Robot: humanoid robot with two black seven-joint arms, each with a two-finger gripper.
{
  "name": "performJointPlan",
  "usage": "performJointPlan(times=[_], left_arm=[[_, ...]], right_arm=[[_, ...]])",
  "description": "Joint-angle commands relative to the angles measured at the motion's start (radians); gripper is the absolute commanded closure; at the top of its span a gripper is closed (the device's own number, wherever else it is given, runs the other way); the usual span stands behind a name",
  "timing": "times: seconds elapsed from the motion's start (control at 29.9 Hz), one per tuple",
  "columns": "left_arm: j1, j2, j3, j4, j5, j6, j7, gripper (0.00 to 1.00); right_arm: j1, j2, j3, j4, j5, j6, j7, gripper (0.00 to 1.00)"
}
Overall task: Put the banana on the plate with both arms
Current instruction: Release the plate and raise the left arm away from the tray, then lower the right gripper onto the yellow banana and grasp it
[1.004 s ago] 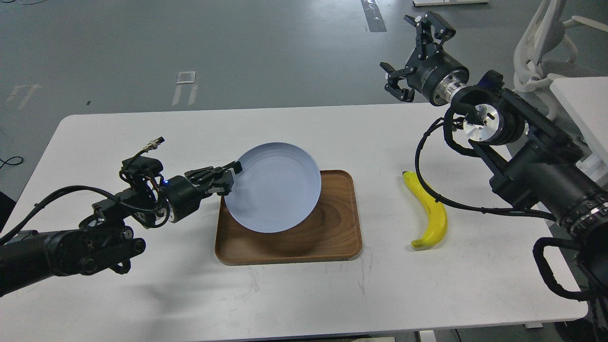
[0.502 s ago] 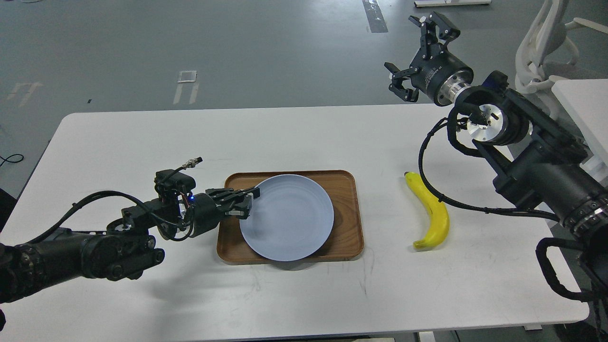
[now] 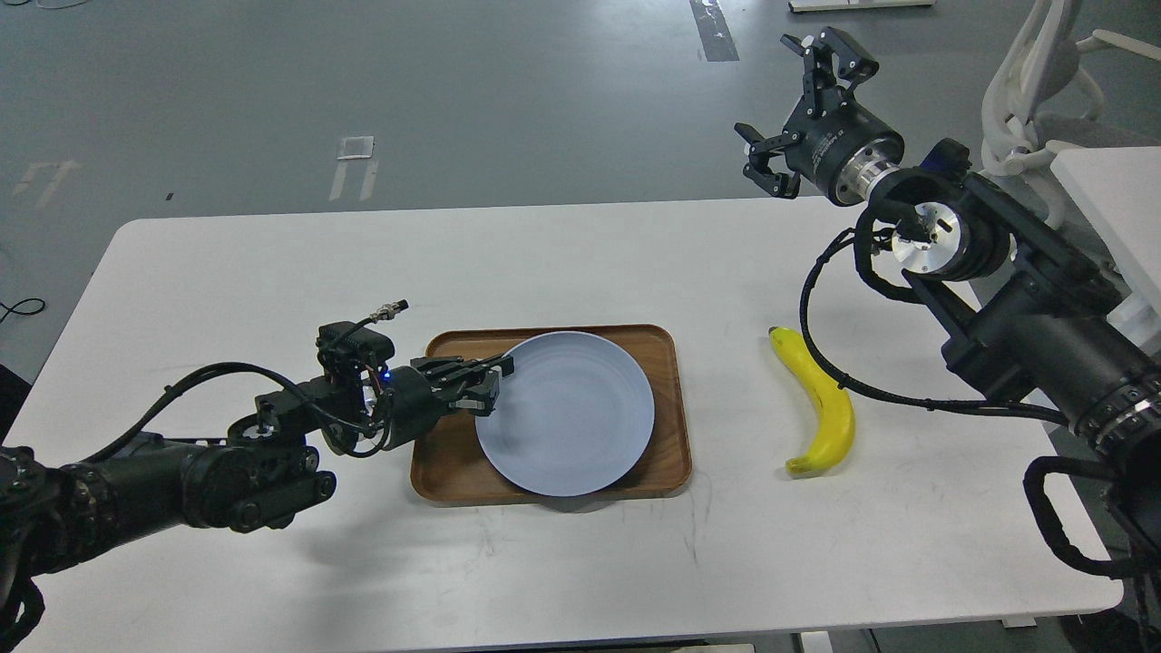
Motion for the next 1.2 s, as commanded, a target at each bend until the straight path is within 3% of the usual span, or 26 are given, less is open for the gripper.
performJointPlan(times=[0.0, 0.23, 0.37, 0.4, 0.47, 0.5, 0.54, 0.57, 0.64, 0.74, 0.97, 1.17], left_arm=[[-0.003, -0.006, -0.030, -0.007, -0.032, 0.014, 0.000, 0.03], [-0.015, 0.000, -0.256, 0.000, -0.254, 0.013, 0.000, 0.02], [-0.072, 0.004, -0.384, 0.000, -0.474, -0.012, 0.000, 0.02], [-0.089, 0.007, -0.402, 0.000, -0.515, -0.033, 0.000, 0.02], [-0.150, 0.047, -0.474, 0.002, -0.693, -0.218, 0.000, 0.02], [-0.152, 0.061, -0.502, 0.003, -0.746, -0.269, 0.005, 0.02], [-0.152, 0.081, -0.561, 0.003, -0.851, -0.343, 0.046, 0.02], [-0.152, 0.081, -0.562, 0.003, -0.852, -0.343, 0.047, 0.02], [-0.147, 0.101, -0.657, 0.003, -0.996, -0.401, 0.131, 0.02], [-0.128, 0.133, -0.691, 0.003, -1.058, -0.476, 0.209, 0.02], [-0.057, 0.153, -0.777, 0.002, -1.101, -0.677, 0.228, 0.02], [-0.025, 0.136, -0.780, 0.003, -1.104, -0.696, 0.225, 0.02]], right_arm=[[-0.002, 0.001, -0.001, 0.000, 0.000, 0.000, 0.000, 0.00], [-0.005, -0.012, -0.037, 0.012, -0.012, 0.014, 0.000, 0.00], [0.006, -0.080, -0.182, 0.028, -0.076, 0.022, 0.000, 0.00], [0.009, -0.094, -0.216, 0.038, -0.104, 0.020, 0.000, 0.00], [0.017, -0.166, -0.351, 0.107, -0.281, 0.022, 0.004, 0.00], [0.021, -0.188, -0.382, 0.126, -0.343, 0.020, 0.004, 0.00], [0.030, -0.234, -0.433, 0.161, -0.485, 0.020, 0.004, 0.01], [0.030, -0.234, -0.434, 0.161, -0.486, 0.020, 0.004, 0.01], [0.046, -0.309, -0.521, 0.225, -0.720, 0.022, 0.003, 0.01], [0.073, -0.406, -0.651, 0.322, -0.920, 0.022, -0.006, 0.03], [0.112, -0.455, -0.893, 0.394, -1.146, 0.022, -0.006, 0.07], [0.093, -0.440, -0.936, 0.384, -1.169, 0.022, -0.008, 0.10]])
